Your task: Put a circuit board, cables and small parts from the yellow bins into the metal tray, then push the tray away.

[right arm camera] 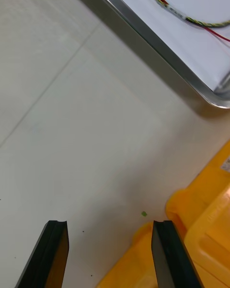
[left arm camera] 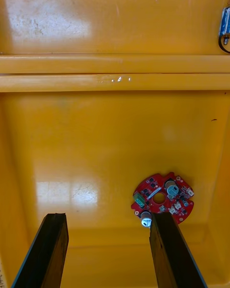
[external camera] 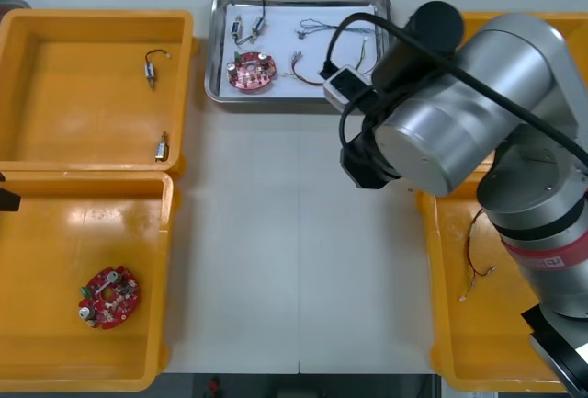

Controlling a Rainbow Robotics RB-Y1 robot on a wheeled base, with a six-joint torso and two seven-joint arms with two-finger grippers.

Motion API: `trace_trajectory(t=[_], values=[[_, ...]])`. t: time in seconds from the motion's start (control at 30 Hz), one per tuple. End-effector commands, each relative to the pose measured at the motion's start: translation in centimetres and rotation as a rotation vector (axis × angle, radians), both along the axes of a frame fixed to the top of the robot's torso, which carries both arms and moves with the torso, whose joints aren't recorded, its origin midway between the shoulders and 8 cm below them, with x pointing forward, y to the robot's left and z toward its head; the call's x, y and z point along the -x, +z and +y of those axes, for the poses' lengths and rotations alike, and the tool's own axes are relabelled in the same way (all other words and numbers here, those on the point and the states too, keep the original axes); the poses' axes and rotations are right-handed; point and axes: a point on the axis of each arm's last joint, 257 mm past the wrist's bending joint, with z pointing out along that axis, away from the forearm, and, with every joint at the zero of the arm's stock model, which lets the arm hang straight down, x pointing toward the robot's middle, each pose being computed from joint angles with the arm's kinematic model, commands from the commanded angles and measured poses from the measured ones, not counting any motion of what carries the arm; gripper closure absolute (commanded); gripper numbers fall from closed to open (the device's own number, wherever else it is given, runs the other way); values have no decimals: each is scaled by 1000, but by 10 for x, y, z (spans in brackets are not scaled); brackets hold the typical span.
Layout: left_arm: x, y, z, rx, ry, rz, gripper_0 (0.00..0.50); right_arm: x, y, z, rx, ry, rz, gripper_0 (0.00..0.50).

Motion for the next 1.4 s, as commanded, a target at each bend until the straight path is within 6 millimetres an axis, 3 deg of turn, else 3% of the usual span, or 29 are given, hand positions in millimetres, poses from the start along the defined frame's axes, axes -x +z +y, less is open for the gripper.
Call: trace_trajectory(t=[0.03, 0.2, 0.4, 0.8, 1.13, 1.4], values=[[2, 9, 10, -83, -57, -16, 0, 5, 6, -54, -96, -159, -16, 0], [2, 9, 10, -83, -57, -16, 0, 21, -6, -107, -174, -304, 45, 0], [2, 9, 10, -83, -57, -16, 0, 37, -6, -155, -250, -413, 96, 0], [2, 9, 10, -83, -57, -16, 0, 59, 0, -232, -276, -544, 130, 0], [2, 9, 10, -83, -57, -16, 0, 59, -11, -267, -295, -659, 177, 0], [2, 9, 10, -83, -57, -16, 0, 60, -16, -273, -313, -692, 198, 0]])
